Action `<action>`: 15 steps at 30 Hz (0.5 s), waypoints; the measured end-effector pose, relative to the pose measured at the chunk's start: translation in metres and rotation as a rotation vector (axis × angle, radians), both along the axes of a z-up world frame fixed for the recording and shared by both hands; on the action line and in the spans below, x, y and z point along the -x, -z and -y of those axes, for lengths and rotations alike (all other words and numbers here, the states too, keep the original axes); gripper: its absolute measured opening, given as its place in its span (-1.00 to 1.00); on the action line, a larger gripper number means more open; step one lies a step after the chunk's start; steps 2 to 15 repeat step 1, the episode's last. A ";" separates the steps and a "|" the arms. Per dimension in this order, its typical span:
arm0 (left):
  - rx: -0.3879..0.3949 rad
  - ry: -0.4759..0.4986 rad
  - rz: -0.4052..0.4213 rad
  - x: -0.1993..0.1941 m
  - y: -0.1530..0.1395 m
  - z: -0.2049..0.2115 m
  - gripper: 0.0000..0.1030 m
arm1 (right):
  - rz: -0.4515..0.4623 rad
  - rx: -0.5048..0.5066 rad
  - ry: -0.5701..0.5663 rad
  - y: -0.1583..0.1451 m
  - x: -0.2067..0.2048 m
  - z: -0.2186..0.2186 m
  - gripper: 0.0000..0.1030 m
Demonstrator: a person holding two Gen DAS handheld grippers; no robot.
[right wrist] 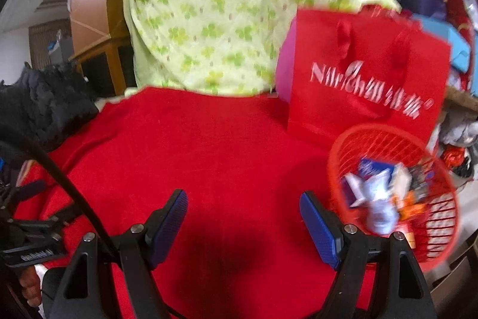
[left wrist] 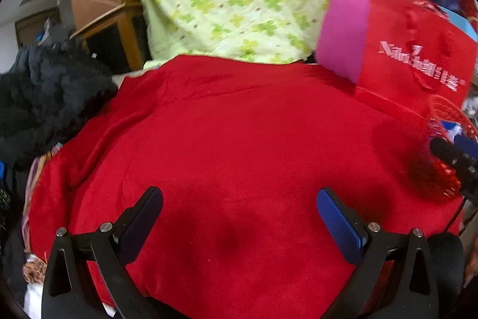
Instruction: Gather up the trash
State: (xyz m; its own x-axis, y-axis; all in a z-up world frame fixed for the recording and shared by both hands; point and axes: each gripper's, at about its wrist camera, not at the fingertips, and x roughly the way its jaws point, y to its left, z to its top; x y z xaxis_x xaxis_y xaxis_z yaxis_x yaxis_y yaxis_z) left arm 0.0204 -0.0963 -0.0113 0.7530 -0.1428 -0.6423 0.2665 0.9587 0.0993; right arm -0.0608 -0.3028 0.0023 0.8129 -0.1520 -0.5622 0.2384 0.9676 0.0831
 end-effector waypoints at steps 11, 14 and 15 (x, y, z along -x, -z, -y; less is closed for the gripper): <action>-0.002 -0.009 -0.010 -0.008 0.006 -0.001 0.98 | -0.018 -0.010 -0.002 0.010 -0.013 0.002 0.56; -0.002 -0.009 -0.010 -0.008 0.006 -0.001 0.98 | -0.018 -0.010 -0.002 0.010 -0.013 0.002 0.56; -0.002 -0.009 -0.010 -0.008 0.006 -0.001 0.98 | -0.018 -0.010 -0.002 0.010 -0.013 0.002 0.56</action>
